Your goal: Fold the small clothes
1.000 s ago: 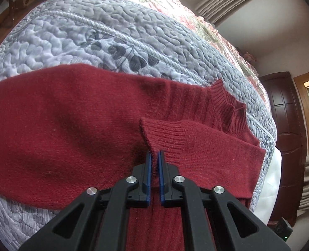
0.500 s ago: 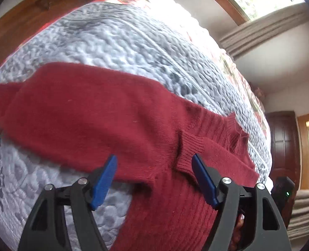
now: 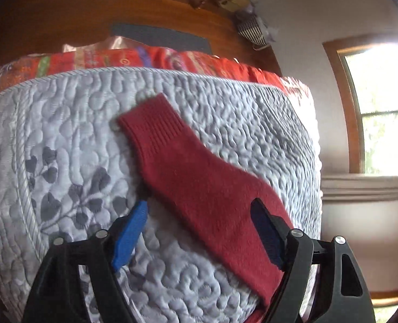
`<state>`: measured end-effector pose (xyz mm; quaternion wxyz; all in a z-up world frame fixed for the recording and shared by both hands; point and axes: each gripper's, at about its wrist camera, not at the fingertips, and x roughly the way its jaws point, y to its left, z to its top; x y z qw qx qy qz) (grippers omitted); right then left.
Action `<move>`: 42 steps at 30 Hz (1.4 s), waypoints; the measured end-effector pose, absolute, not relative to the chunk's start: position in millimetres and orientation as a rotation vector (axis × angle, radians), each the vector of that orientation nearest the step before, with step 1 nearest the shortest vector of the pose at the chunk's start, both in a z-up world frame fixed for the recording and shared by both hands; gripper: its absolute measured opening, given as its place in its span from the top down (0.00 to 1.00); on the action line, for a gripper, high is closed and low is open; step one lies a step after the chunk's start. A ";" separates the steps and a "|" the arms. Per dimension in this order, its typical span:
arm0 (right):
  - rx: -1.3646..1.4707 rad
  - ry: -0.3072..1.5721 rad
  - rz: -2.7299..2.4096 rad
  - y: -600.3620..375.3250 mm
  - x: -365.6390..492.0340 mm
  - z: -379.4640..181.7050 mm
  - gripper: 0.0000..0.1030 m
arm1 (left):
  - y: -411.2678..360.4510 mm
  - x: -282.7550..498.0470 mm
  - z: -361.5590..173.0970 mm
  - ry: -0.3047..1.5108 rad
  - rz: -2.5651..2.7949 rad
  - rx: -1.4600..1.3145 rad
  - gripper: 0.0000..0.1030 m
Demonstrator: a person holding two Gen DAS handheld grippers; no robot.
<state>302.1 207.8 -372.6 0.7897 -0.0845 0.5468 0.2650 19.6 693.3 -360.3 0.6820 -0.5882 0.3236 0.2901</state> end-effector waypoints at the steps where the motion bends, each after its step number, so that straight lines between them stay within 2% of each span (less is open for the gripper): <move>1: -0.177 1.173 0.579 205.5 297.8 -366.8 0.42 | 705.6 17.6 -369.8 0.704 0.656 -1.362 0.22; 4: -0.174 1.184 0.611 202.7 282.4 -353.4 0.42 | 734.4 19.9 -394.7 0.689 0.676 -1.406 0.22; 9: -0.180 1.216 0.635 202.9 245.0 -345.2 0.42 | 755.2 29.7 -425.8 0.763 0.779 -1.382 0.22; 11: -0.168 1.238 0.633 201.6 232.8 -346.3 0.42 | 756.0 32.0 -428.2 0.759 0.795 -1.363 0.26; 13: -0.143 1.264 0.626 198.9 222.5 -347.7 0.42 | 753.1 39.0 -425.4 0.764 0.788 -1.333 0.48; 15: -0.116 1.291 0.624 196.1 213.4 -349.6 0.42 | 752.0 46.3 -423.7 0.808 0.778 -1.292 0.76; 17: -0.107 1.308 0.628 194.1 204.1 -349.8 0.42 | 751.3 51.3 -420.7 0.836 0.771 -1.263 0.90; 22: -0.103 1.316 0.643 186.9 185.1 -341.7 0.42 | 744.8 53.4 -383.2 0.780 0.772 -1.180 0.91; 28: -0.039 1.321 0.598 156.8 178.1 -326.4 0.42 | 706.7 76.7 -278.0 0.628 0.625 -1.030 0.91; 35: 0.054 1.289 0.522 106.5 175.0 -303.5 0.42 | 610.6 124.6 -156.0 0.508 0.377 -0.857 0.91; 39: 0.127 1.268 0.463 69.3 170.6 -293.0 0.42 | 538.2 158.7 -122.3 0.516 0.225 -0.780 0.91; 42: 0.169 1.257 0.416 37.8 165.0 -289.2 0.42 | 478.6 187.6 -115.8 0.550 0.120 -0.716 0.91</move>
